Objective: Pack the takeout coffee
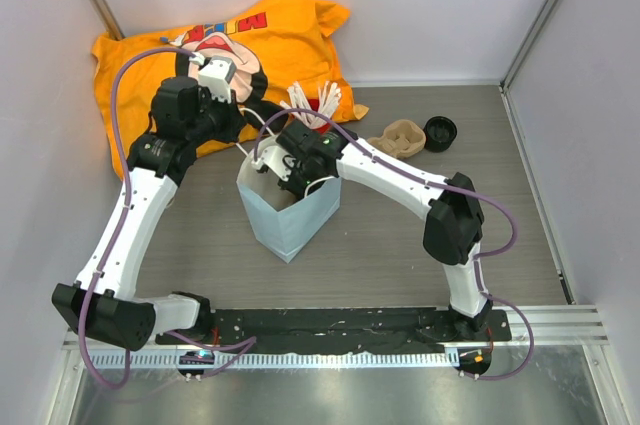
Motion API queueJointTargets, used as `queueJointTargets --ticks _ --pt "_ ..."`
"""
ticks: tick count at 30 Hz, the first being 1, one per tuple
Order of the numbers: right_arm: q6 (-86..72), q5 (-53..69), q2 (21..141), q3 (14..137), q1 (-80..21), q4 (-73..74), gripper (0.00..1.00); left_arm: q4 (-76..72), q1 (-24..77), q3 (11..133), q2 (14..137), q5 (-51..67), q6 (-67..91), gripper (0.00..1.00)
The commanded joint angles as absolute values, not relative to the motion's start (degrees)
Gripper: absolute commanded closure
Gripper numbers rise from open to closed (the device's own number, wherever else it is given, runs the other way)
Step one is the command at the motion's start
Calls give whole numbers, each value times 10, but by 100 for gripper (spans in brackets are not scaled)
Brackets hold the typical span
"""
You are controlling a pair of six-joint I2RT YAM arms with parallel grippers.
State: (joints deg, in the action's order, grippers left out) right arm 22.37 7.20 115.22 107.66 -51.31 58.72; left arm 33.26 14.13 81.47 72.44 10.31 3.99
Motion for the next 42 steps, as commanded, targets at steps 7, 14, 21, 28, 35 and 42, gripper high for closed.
queueJointTargets --ticks 7,14,21,28,35,42 --pt "230 88 1136 1053 -506 582 99 321 139 837 703 105 28 96" --pt "230 97 1136 1042 -505 574 99 322 140 837 702 104 27 96" --pt "229 103 1137 1035 -505 569 99 323 139 838 702 105 27 97" --pt "229 109 1139 1030 -505 566 99 324 139 838 702 105 26 97" --pt "229 114 1142 1027 -505 563 99 324 139 838 701 103 26 97" --pt "229 114 1142 1022 -505 560 99 326 139 838 700 96 25 97"
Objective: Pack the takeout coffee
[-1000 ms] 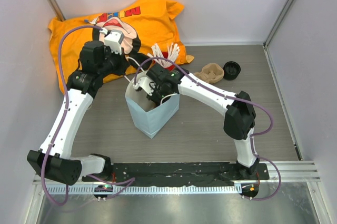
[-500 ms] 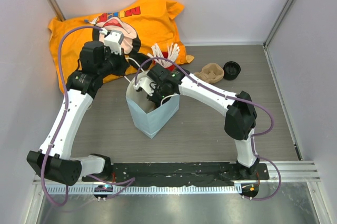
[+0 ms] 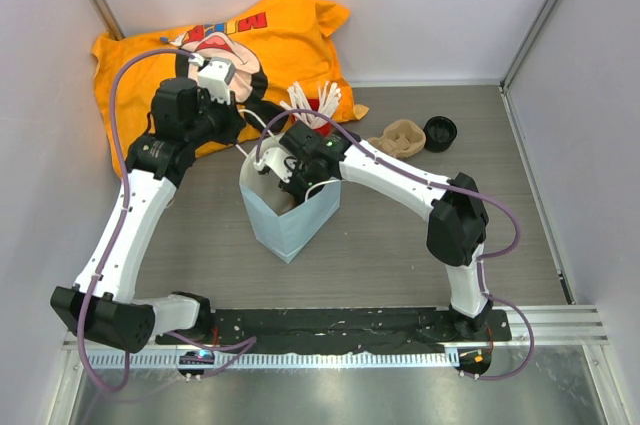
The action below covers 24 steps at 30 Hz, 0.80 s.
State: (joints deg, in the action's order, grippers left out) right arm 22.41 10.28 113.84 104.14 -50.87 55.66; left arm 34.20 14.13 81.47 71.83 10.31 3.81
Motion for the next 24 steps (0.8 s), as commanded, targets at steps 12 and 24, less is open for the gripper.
queueJointTargets --ticks 12,24 --pt "236 129 1134 1015 -501 555 99 330 139 843 700 89 24 97" --pt "241 141 1131 1012 -496 554 99 330 138 845 700 85 23 97"
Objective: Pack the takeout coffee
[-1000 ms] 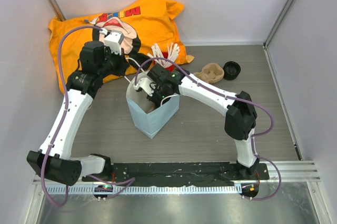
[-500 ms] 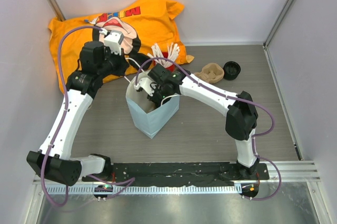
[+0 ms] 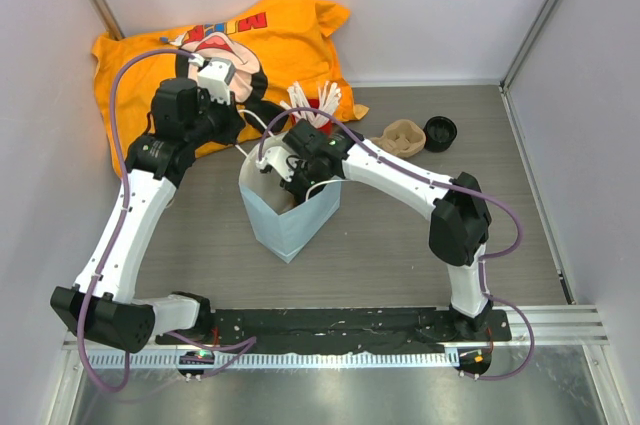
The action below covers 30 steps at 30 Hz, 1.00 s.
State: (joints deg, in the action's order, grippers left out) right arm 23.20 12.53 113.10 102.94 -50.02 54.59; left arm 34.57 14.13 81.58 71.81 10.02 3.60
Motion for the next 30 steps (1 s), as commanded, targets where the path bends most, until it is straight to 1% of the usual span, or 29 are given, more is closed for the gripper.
queueJointTargets --ticks 1,12,16,30 --pt "243 141 1131 1011 -496 554 99 330 138 845 699 84 22 97" --pt "247 148 1127 1008 -491 553 99 330 139 842 700 86 21 98" --pt "247 149 1128 1008 -490 553 99 330 139 842 699 86 21 100" --pt "248 152 1130 1010 -475 553 99 332 139 844 700 83 19 100"
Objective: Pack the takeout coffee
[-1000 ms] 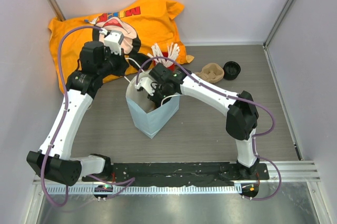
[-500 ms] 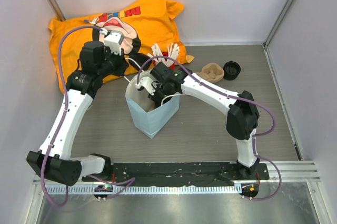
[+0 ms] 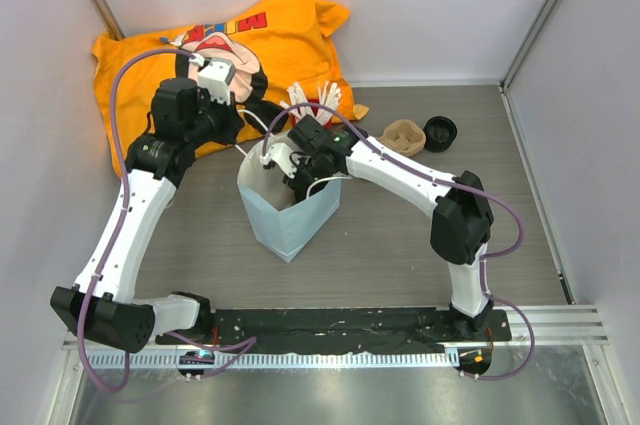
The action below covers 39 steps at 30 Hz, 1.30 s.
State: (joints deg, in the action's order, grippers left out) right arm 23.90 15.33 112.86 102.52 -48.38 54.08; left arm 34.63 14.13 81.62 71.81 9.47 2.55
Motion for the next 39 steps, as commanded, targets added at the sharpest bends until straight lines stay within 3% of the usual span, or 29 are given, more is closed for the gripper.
queueJointTargets --ticks 1,20,24,39 --pt "248 152 1130 1010 -474 553 99 333 139 844 699 83 19 100" --pt "248 159 1131 1014 -470 552 99 335 138 846 697 80 18 100" --pt "247 159 1130 1014 -472 554 89 335 138 846 698 80 18 99" --pt "246 156 1122 1016 -471 552 69 333 139 844 698 79 18 99"
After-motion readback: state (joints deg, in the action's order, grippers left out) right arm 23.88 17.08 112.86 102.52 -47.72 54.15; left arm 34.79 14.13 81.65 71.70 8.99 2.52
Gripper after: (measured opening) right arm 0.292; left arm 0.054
